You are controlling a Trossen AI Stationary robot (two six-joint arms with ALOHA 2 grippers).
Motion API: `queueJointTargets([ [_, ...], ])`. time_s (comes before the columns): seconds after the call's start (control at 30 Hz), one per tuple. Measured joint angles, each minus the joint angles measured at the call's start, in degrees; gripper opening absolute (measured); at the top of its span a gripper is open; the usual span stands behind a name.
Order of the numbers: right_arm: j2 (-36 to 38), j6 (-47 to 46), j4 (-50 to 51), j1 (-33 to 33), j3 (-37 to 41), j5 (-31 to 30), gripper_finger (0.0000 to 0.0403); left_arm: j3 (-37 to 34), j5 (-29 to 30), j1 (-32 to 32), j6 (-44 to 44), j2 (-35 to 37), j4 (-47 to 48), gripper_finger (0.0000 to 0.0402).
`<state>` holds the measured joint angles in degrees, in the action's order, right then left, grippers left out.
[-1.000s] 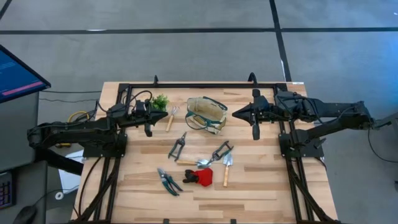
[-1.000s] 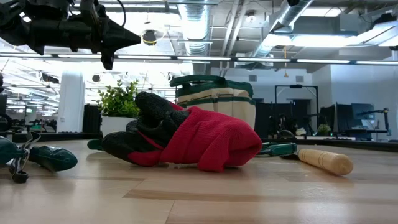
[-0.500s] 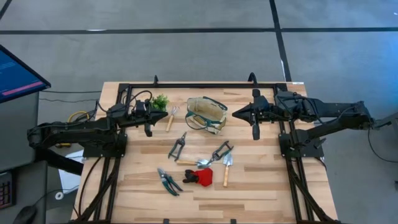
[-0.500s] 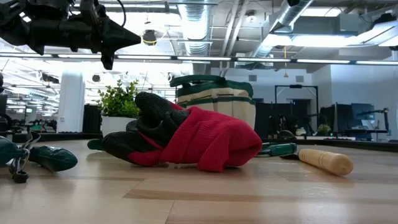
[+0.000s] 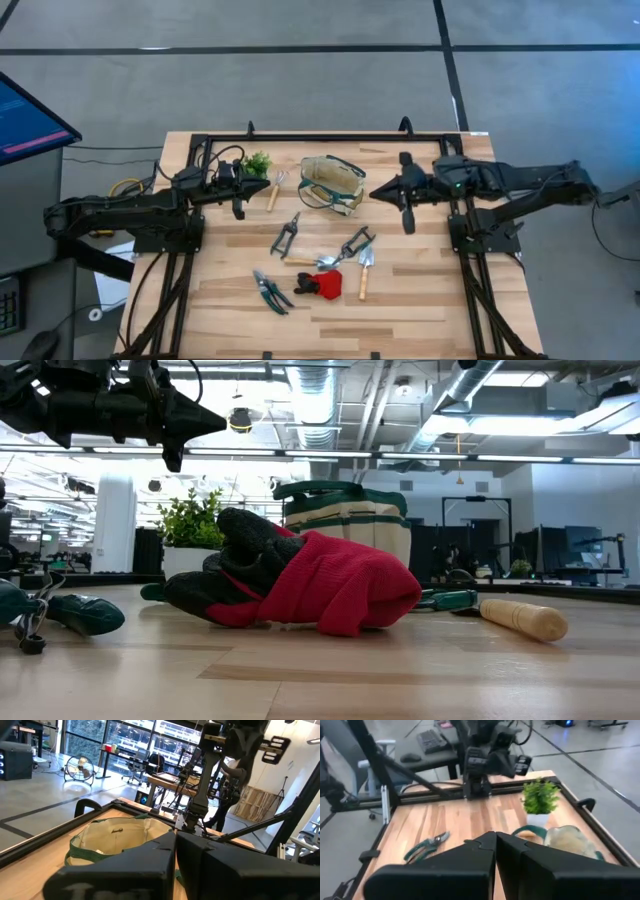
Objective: Pick & Place Garden tools in Gardening bag
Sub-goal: Put the top right shear scissor into the gardening bag
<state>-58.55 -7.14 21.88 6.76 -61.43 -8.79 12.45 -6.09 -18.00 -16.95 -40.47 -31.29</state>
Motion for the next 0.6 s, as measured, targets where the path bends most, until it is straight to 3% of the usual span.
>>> queueJointTargets([
  [0.6,-14.5,0.0,14.02,1.2,0.02,1.9,0.0001,0.0,0.0,-0.01,-0.01,0.0,-0.09,0.0002],
])
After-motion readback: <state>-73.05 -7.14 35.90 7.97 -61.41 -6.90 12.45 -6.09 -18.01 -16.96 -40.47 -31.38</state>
